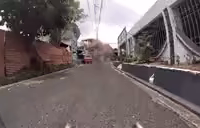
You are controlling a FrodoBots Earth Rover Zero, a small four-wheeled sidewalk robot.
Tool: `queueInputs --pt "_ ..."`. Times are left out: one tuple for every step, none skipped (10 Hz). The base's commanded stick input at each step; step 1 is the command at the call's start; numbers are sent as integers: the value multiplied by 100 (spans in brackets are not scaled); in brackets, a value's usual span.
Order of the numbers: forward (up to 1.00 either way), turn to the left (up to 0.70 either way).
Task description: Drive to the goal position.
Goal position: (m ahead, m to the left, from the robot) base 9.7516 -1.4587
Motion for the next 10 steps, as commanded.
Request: queueInputs --pt "70 -4" --pt "70 0" --pt "70 0" --pt "70 0" --pt "70 0" --pt "70 0" --pt "70 0" --pt "70 0" --pt "70 0" --pt "70 0"
